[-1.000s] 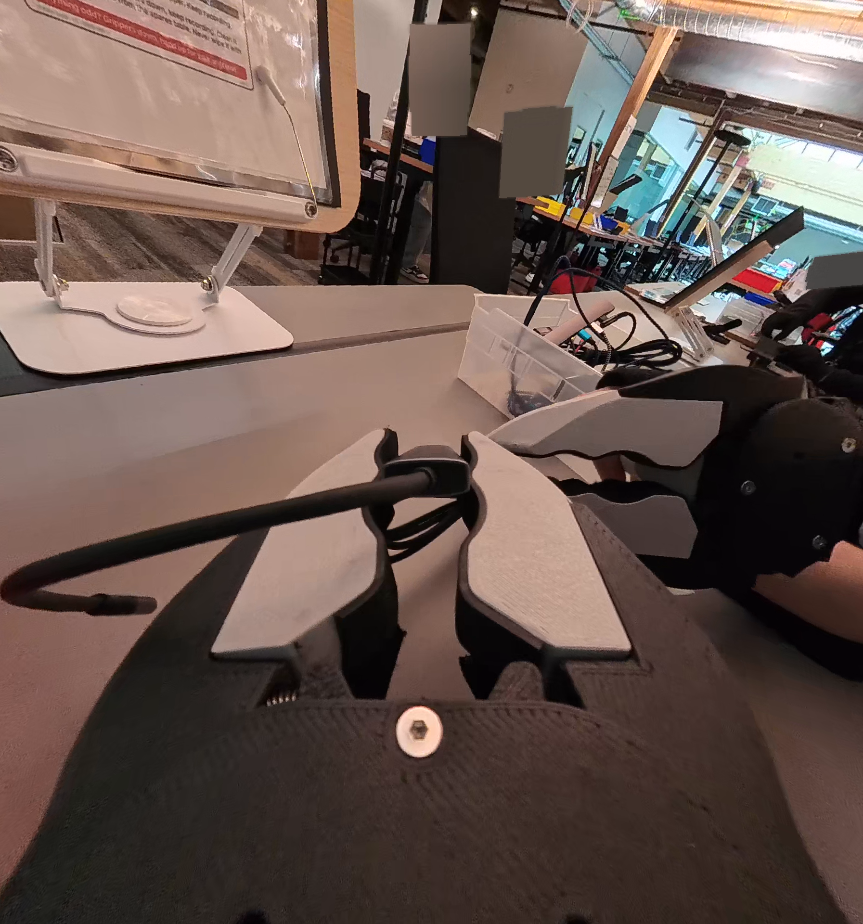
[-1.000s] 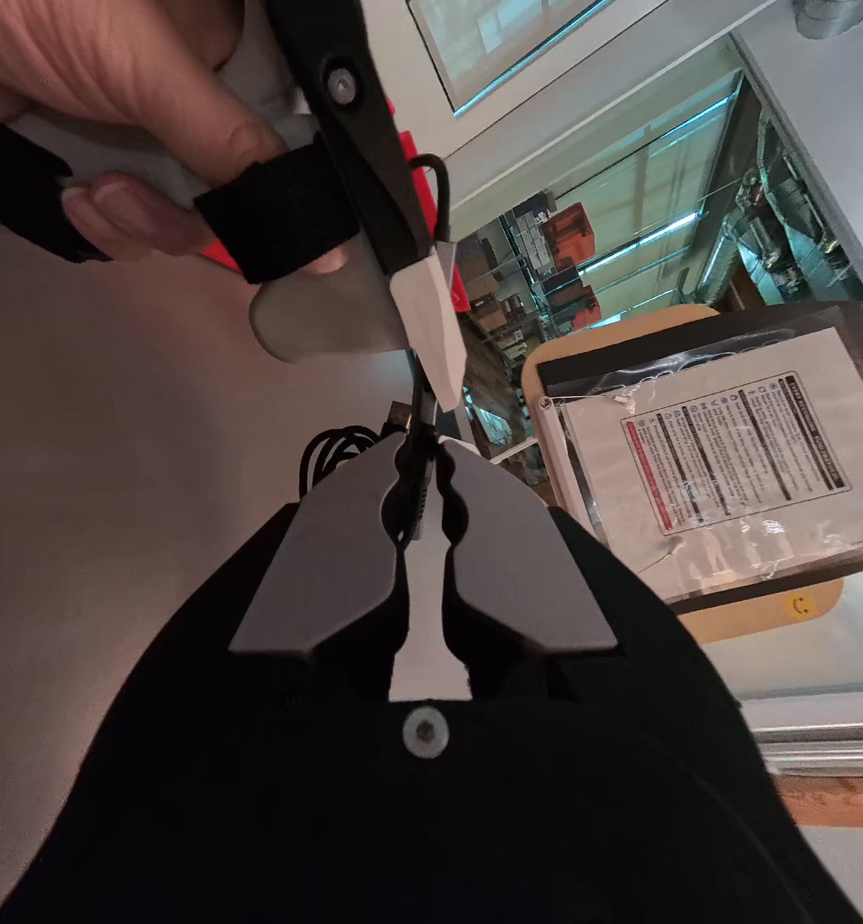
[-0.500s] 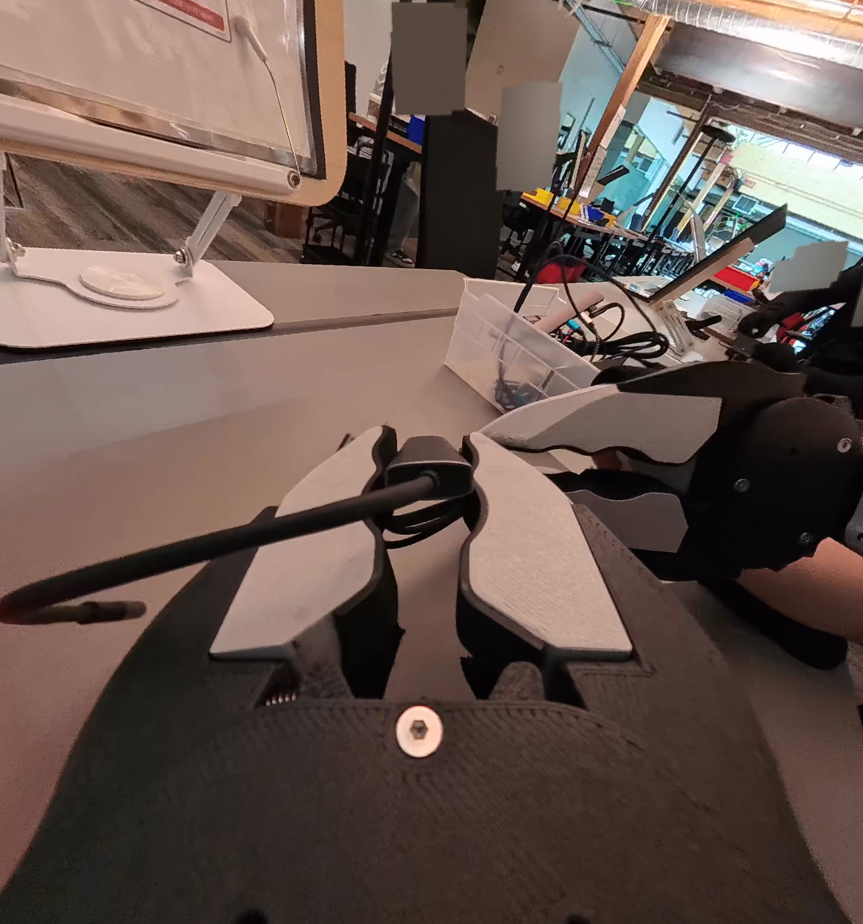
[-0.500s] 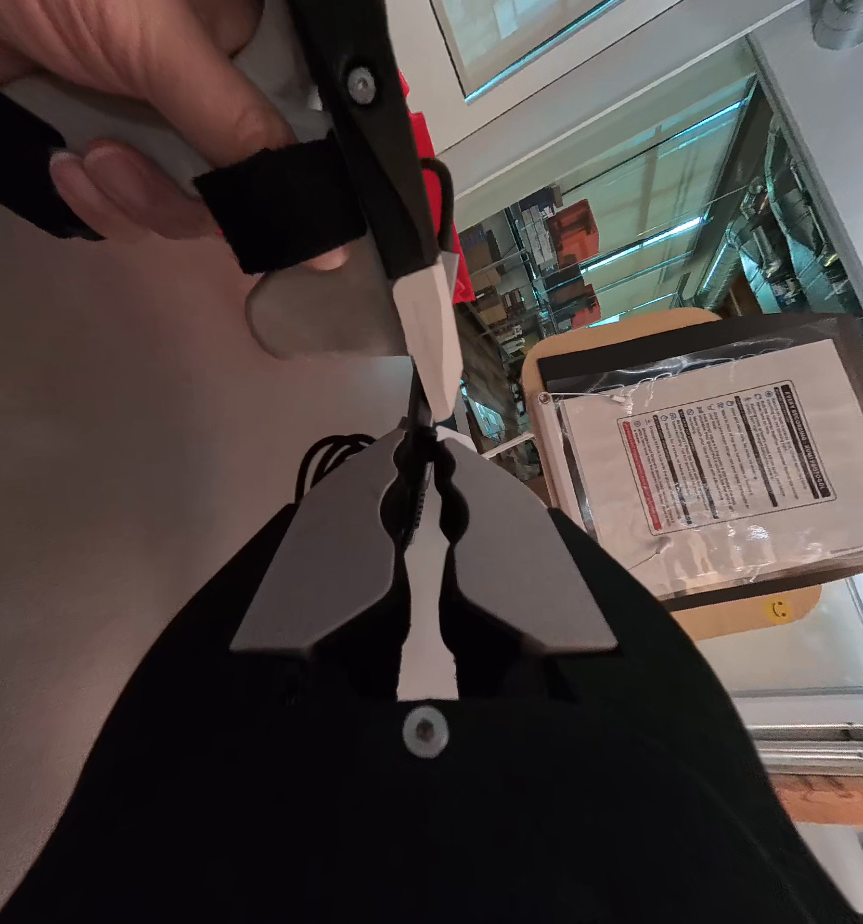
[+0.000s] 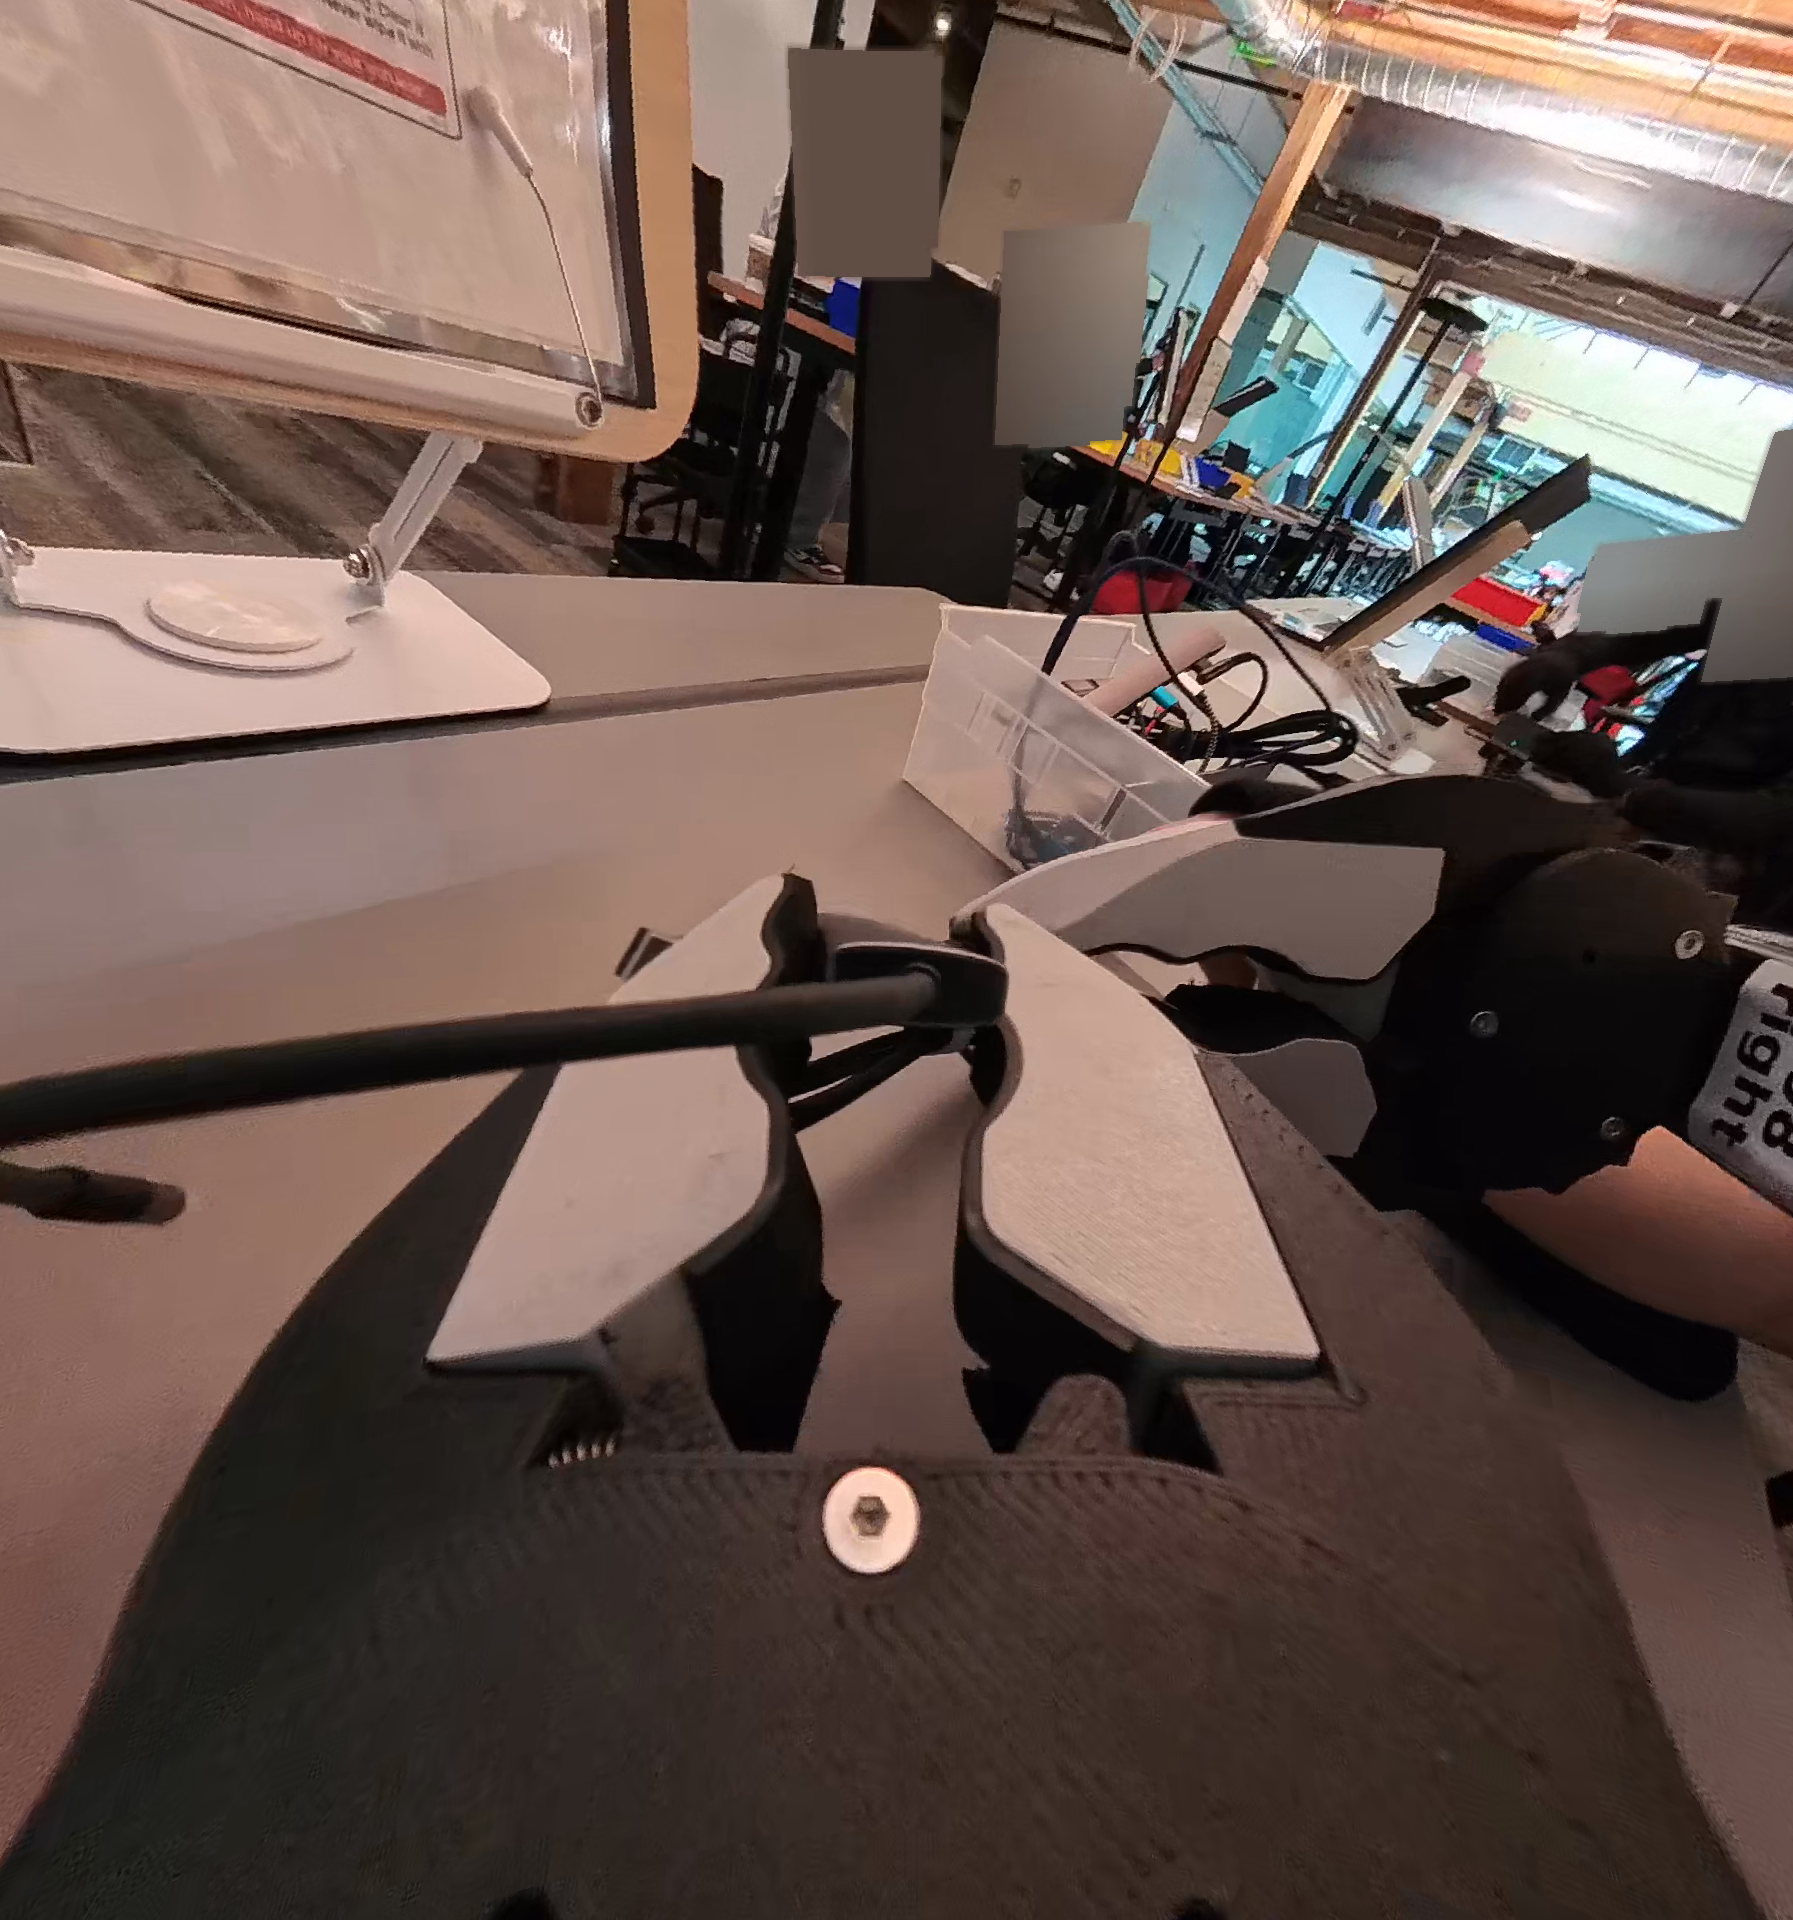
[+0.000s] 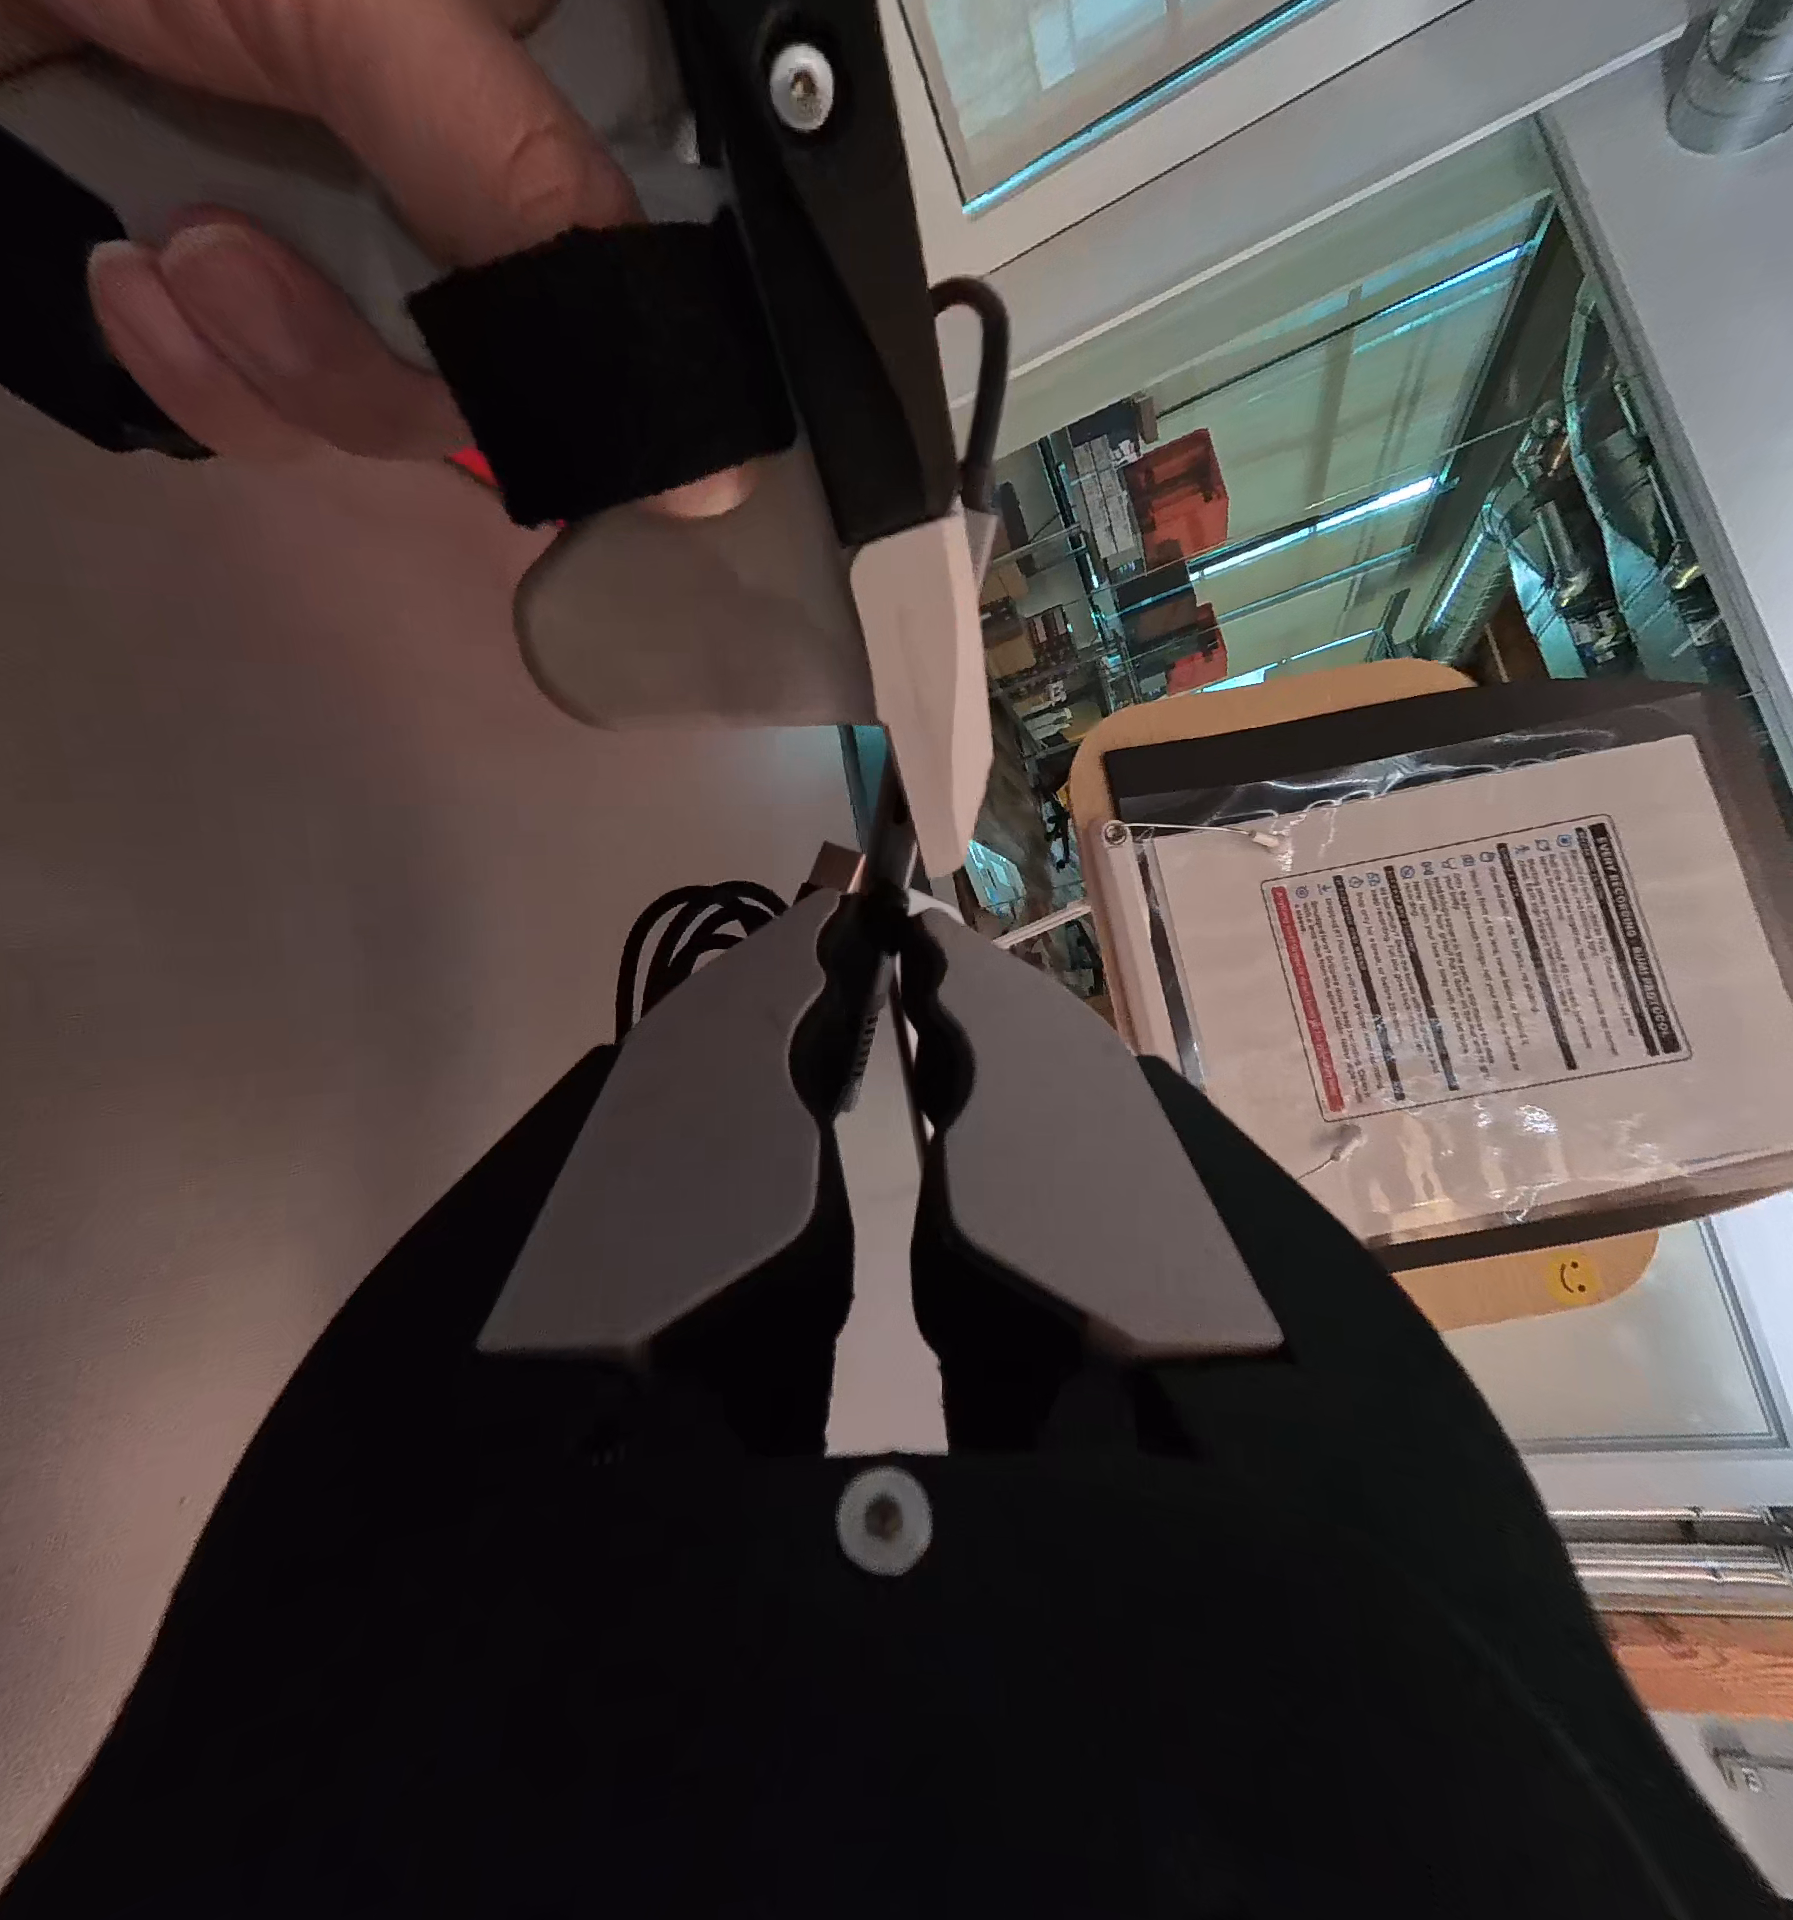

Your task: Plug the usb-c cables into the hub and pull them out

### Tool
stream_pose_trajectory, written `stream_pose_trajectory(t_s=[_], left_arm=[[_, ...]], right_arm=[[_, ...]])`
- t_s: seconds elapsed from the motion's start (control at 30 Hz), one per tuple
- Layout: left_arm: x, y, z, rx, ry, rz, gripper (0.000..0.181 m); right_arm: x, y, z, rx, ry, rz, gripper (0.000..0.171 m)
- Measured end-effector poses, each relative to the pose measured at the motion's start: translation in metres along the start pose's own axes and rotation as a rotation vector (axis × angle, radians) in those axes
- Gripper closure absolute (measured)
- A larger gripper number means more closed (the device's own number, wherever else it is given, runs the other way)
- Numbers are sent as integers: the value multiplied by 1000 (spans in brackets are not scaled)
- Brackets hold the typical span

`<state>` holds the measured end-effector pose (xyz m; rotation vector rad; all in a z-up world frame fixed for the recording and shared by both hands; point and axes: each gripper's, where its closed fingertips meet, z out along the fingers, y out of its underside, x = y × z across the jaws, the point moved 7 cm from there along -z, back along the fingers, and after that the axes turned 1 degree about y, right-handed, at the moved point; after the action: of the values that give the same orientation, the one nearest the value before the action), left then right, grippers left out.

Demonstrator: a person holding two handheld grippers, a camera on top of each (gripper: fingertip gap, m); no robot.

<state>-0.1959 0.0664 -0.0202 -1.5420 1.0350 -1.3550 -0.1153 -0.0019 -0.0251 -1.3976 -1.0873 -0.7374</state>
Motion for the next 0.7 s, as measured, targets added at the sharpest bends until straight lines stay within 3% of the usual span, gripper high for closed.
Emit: stream_pose_trajectory(t_s=[0.2,0.33,0.47,0.6,0.7], left_arm=[[2,-6,-3,12,-30,97,156],[10,-22,-16,51,53,203,158],[17,-31,-26,97,221,199,158],[24,-29,-27,88,367,163,158],[29,-25,-24,67,388,183,158]], right_arm=[[-1,-5,0,42,27,5,163],[1,-15,-7,169,-40,10,153],[13,-18,-7,165,-236,281,116],[14,-16,-7,152,-524,604,107],[8,-17,-5,179,-719,820,103]])
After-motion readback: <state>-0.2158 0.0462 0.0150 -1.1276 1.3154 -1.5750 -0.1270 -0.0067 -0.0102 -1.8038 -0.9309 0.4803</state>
